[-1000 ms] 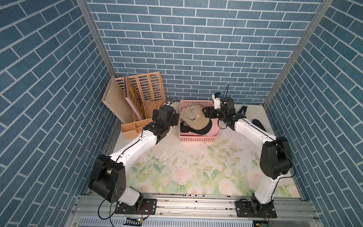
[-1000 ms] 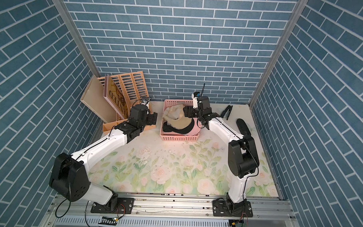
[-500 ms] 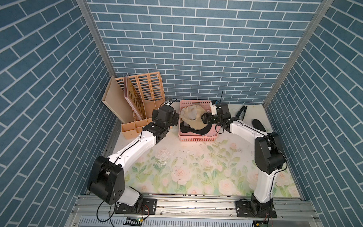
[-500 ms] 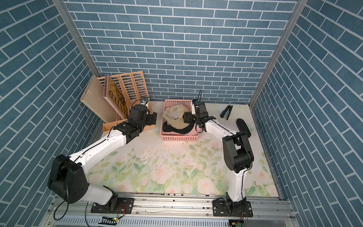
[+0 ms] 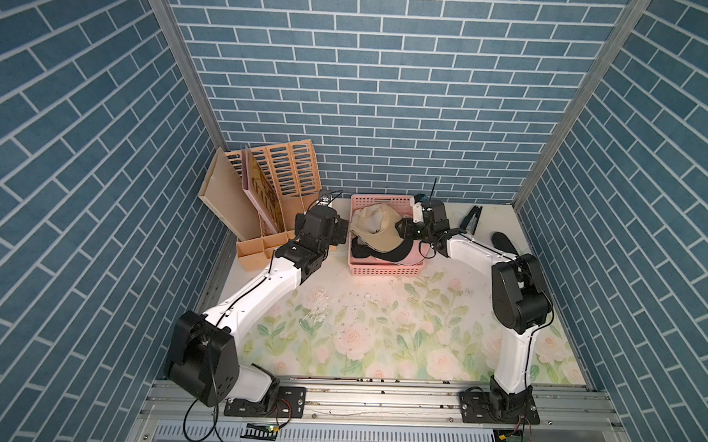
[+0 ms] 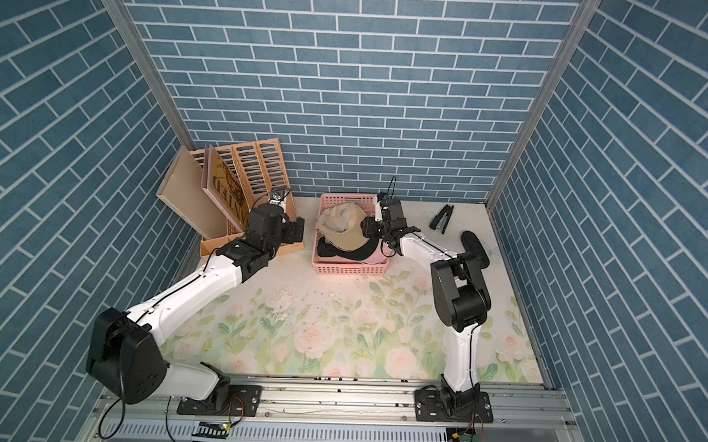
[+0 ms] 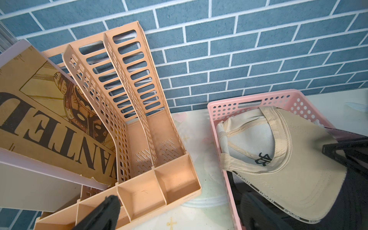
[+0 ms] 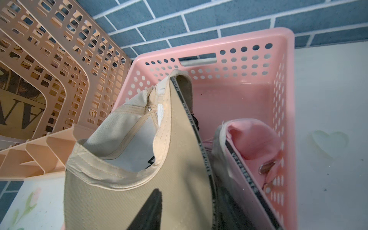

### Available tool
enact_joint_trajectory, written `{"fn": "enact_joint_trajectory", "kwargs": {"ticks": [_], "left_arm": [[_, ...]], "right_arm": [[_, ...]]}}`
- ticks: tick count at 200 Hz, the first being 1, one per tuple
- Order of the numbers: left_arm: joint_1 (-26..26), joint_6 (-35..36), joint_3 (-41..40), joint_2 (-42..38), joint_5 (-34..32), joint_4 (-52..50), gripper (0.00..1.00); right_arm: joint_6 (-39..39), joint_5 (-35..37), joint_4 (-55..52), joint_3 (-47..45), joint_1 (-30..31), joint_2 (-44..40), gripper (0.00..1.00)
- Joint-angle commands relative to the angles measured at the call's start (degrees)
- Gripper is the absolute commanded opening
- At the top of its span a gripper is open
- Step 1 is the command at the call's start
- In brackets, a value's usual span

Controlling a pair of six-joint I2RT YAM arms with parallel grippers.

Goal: Turn the baseball cap inside out
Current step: Pick up the baseball cap from the basket.

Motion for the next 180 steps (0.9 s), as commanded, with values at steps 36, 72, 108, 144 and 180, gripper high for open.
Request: {"fn": "enact_joint_trajectory", "kwargs": {"ticks": [36,72,108,144,180], "left_arm": [[-0.87,-0.69,-0.51,0.94,0.37,-0.03,1.0],[-0.94,-0.15,1.25,0.53,0.68,-0.52,1.0],[-1.0,0.04,1.03,-0.96,0.33,-0.83,1.0],[-0.96,-0.2,0.8,-1.35,0.61,-0.58,1.0],[-2.05,0.44,1.51,0.75,0.9,-0.22,1.0]], "right_arm": [[0.81,-5.99,6.91,-1.44,0.1,-0.85,0.32],[0.62,-8.91,9.74,-1.93,-0.11,0.93,0.36],[0.88,-10.87,12.84,-3.22,-0.57,3.48,0.34],[1.25,-11.43,15.25,-4.3,-1.01,4.57,0.12],[1.74,-11.23,18.53,-7.14,-1.14,1.33,0.0]]}}
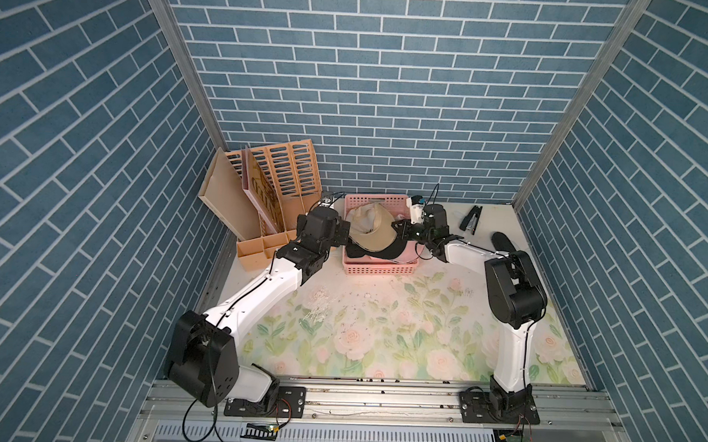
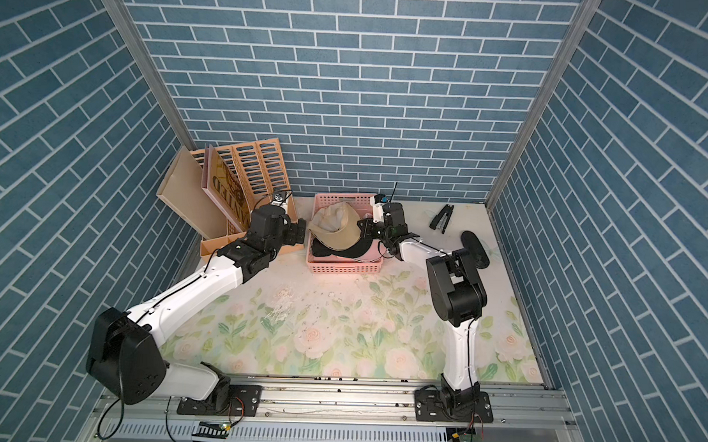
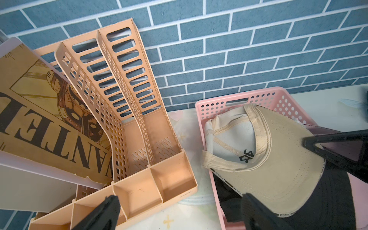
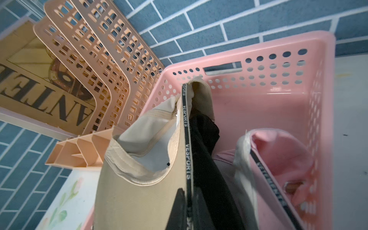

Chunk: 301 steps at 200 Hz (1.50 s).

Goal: Turn the baseball cap inside out
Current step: Pick up the baseball cap from the basket, then turn over the baseball cap.

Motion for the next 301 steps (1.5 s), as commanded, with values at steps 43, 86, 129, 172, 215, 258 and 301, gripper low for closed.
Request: {"fn": "enact_joint_trajectory", "kwargs": {"ticks": [43,86,129,172,215,258,301], "left_arm": [[-5.76,4.51,2.05,3.54,-1.17,2.67,0.99],[-11.76,16.17,-3.32,2.31,-5.64,16.69,0.99],[-19.06,27.22,-2.25,4.72,-11.28,24.67,1.0],[-26.49,38.68,-4.15,8.41,-19.91,34.32,1.0],[-28.03,42.79,-0.62,13.5,-27.03,38.51,1.0],[-27.66,50.62,-0.23,17.87,-30.09,47.35,1.0],[-28.09,50.45,-2.4,17.04,-23.5,47.42,0.38]], "right_arm": [[2.34,-1.48,5.26,-6.14,-1.56,-9.53,0.0],[7.88,-4.26,5.98,-6.73,-2.57,-17.9,0.0],[14.49,-2.95,0.07,-6.1,-2.47,-23.01,0.0],[15.24,0.93,-8.65,-6.62,-2.4,-28.61,0.0],[16.86,-0.08,-10.27,-11.13,-1.1,-35.02,0.0],[16.96,-0.25,-13.68,-15.77,-0.14,-41.22,0.0],[17.31,-1.12,-14.08,-20.12,-0.01,-45.51,0.0]]}}
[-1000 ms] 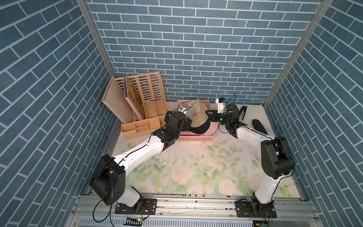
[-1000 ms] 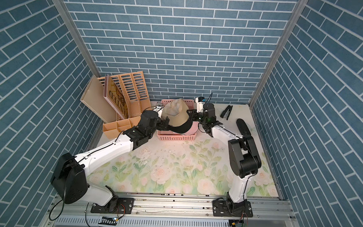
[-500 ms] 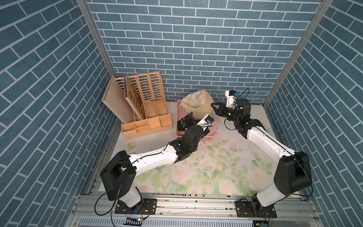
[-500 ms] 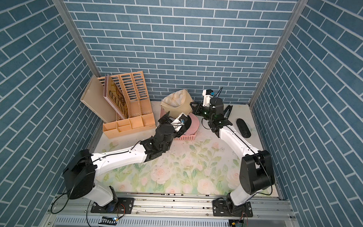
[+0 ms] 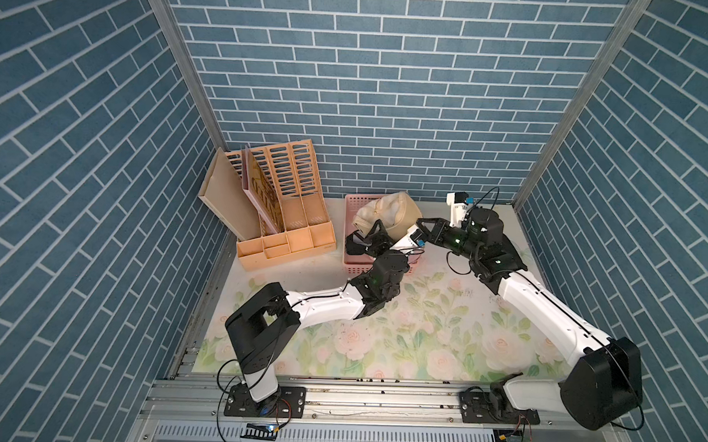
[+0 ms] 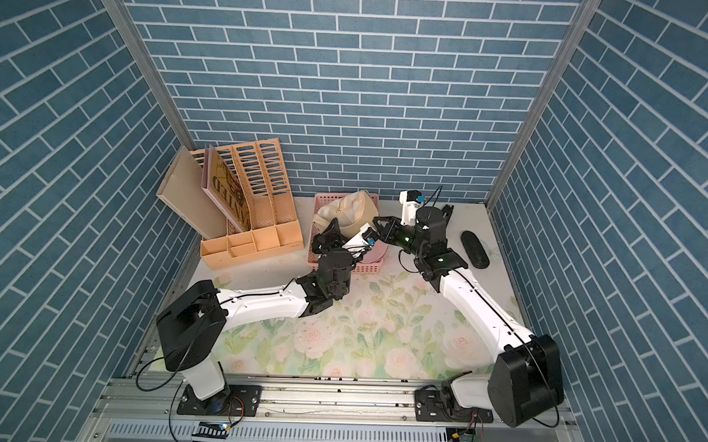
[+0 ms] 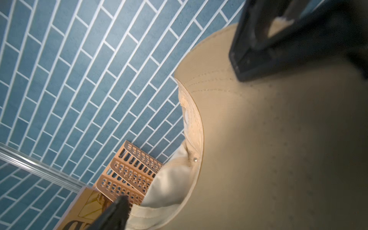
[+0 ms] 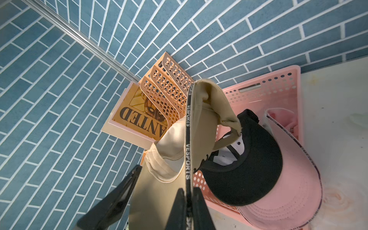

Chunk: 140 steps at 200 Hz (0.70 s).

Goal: Turn the baseball cap inside out
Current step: Turn over the baseball cap.

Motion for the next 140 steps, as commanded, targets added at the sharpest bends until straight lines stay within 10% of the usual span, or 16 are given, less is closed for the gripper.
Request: {"fn": "enact_joint_trajectory", "kwargs": {"ticks": [1,21,42,71,140], "left_arm": [[-0.1,-0.06,-0.52,-1.9,4.44,1.56,0.35],[-0.28,-5.61,-1.14,-5.45,13.52,-6.25,0.0],[-0.21,-10.92,-1.77,-8.54,20.71,-9.8,0.0],[1.69,-20.59,0.82,-10.03,28.1,-17.47,0.0],[9.04,-41.22,5.39,-13.07,43.2,-29.6,0.0]], "right_arm": [[0.7,-1.4,-0.49,-1.65,0.5,-3.02,0.0],[-0.41,-1.19,-1.03,-1.51,0.5,-3.25,0.0],[-2.88,-1.03,0.09,-1.4,0.16,-3.24,0.0],[-7.67,1.3,-0.11,-1.87,-1.82,-6.32,0.64],[-16.76,2.79,-8.63,-7.51,-8.51,-18.71,0.8]]}}
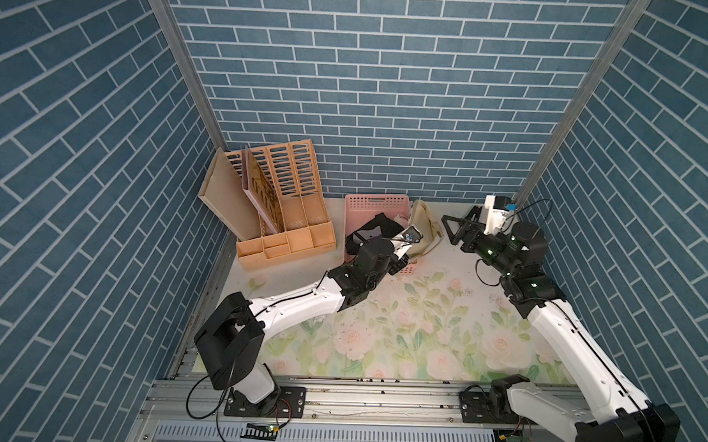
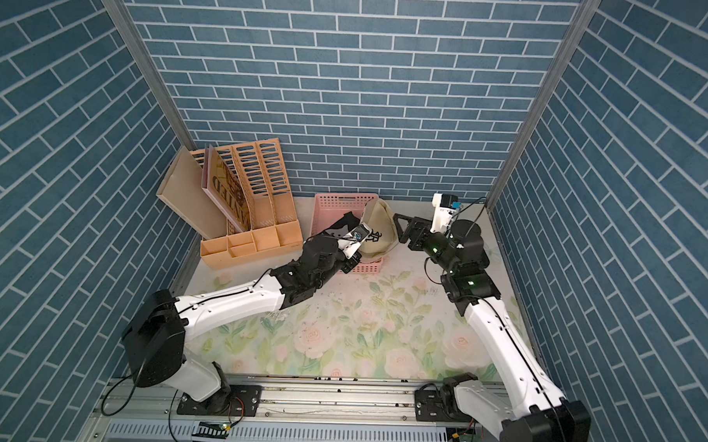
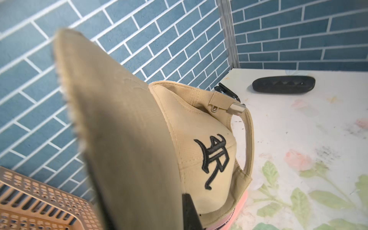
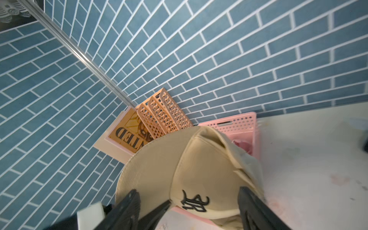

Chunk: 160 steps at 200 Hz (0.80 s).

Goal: Turn the baseball cap inside out
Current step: Turn over the baseball cap.

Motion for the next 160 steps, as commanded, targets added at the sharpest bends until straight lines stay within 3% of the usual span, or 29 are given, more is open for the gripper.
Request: {"fn": "enact_joint_trajectory", "kwargs": {"ticks": [1,27,40,58,77,94,126,160], "left_arm": [[2.66,-11.82,3.59,-2.63,7.61,-4.54,0.0],[4.48,-16.19,3.74,-4.61,8.92,-6.16,0.0],[4.48,-16.27,3.49,-5.08,8.37,-6.46,0.0],[4.48,-16.55,2.89,-5.62,7.68,-6.34,0.0],[4.48,-16.82,2.06,-6.37,7.26,-5.81,0.0],[4.48,-17.04,1.37,-7.13,6.78,-5.31,0.0],[4.48,-17.68,0.02,-8.95,7.96,-4.11,0.0],[4.56,-18.93,-0.29,-11.71,13.67,-3.87,0.0]], "right_arm": [[-6.74,0.21,-5.31,-2.79,-0.19,-2.13,0.8],[-5.67,-5.74,-0.36,-9.1,-0.04,-3.35,0.68],[-5.76,-2.88,-0.97,-9.25,1.86,-1.67,0.6],[-8.18,4.91,-4.67,-6.69,5.48,2.4,0.61],[-7.02,5.7,-1.12,-6.79,5.82,4.59,0.66],[-6.29,6.53,0.07,-5.31,5.81,7.5,0.66],[-4.94,8.01,1.12,-3.41,4.28,13.71,0.42],[-4.94,2.11,6.34,-5.51,-0.25,17.83,0.2]]}}
